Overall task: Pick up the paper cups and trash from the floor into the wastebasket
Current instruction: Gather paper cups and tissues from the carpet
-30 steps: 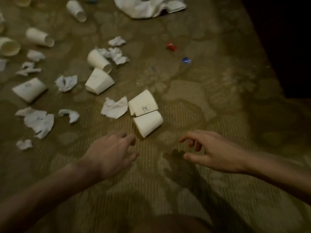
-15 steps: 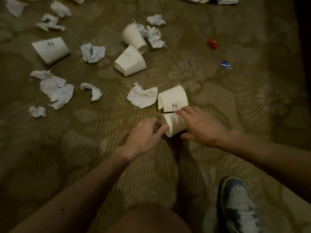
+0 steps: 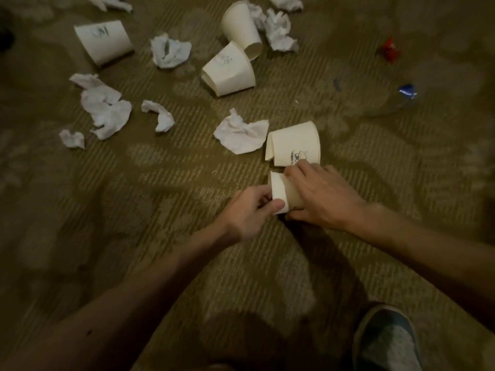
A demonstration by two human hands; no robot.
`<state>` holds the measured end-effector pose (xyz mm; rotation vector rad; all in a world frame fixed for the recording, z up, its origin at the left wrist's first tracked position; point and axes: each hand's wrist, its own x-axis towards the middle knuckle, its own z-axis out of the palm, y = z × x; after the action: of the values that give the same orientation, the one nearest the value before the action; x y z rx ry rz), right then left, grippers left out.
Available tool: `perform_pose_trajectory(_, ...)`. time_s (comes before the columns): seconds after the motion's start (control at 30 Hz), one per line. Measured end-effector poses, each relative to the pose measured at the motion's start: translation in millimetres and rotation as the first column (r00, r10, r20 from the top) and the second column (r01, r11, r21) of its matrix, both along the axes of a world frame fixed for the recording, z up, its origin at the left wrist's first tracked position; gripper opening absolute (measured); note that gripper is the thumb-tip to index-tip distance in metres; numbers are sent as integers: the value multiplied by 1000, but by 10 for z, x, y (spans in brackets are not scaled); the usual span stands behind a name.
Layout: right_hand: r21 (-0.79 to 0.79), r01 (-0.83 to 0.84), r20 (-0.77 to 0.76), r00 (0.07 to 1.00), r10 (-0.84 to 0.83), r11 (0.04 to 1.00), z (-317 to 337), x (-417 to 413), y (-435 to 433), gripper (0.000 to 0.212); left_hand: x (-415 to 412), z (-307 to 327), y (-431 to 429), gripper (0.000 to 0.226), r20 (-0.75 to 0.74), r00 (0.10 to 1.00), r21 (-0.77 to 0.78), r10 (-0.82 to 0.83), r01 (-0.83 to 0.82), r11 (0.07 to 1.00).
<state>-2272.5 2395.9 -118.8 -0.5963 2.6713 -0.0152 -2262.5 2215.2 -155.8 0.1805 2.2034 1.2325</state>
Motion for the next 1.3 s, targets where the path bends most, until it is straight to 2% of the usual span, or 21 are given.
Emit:
perform_pose_trajectory(0.17,-157,133,158,982,-108,979,-33,-47,84,84,-4,128,25,23,-97,995,-37,5,-8,999)
perform_pose_trajectory(0.27,-250,249,255,949,-185,936,0,-78,193,65,-54,254,69,24,-142,987,45,80,-75,996)
perform_pose_trajectory(0.37,-433,470,368,871,-326,769,71,-162,376,55,-139,341,172,27,-52,947,221,316,-298,929)
perform_pose_trajectory(0.47,-548,639,506,767,-395,540,185,-375,550,54,-244,334,274,29,77,849,221,522,-525,822)
perform_pose_trajectory(0.53,-594,649,507,761,-406,474,214,-566,606,50,-284,294,340,27,196,810,188,553,-585,789)
perform_pose_trajectory(0.63,-617,658,502,751,-428,431,193,-831,565,32,-303,234,458,37,403,746,130,531,-621,773)
perform_pose_trajectory(0.73,-526,717,600,694,-398,457,111,-961,458,43,-330,216,567,54,529,670,96,520,-657,748)
perform_pose_trajectory(0.8,-482,742,638,662,-393,467,55,-932,418,49,-359,222,605,53,570,629,110,529,-696,709)
perform_pose_trajectory(0.87,-474,730,639,670,-378,493,6,-845,418,53,-373,228,622,42,579,605,131,546,-730,670)
perform_pose_trajectory(0.93,-463,731,679,656,-330,501,-28,-725,447,54,-354,224,640,33,536,615,128,579,-736,664)
perform_pose_trajectory(1.03,-441,768,753,598,-274,464,-30,-551,506,53,-267,214,632,34,335,717,48,612,-661,748)
perform_pose_trajectory(1.1,-433,802,809,547,-213,412,-21,-443,547,52,-195,243,617,35,231,764,40,602,-626,779)
perform_pose_trajectory(1.2,-404,868,886,449,-111,287,49,-283,554,47,-124,372,592,29,94,788,81,608,-615,785)
perform_pose_trajectory(1.3,-375,905,922,386,-15,201,112,-159,516,57,-92,561,524,21,23,839,71,543,-544,836)
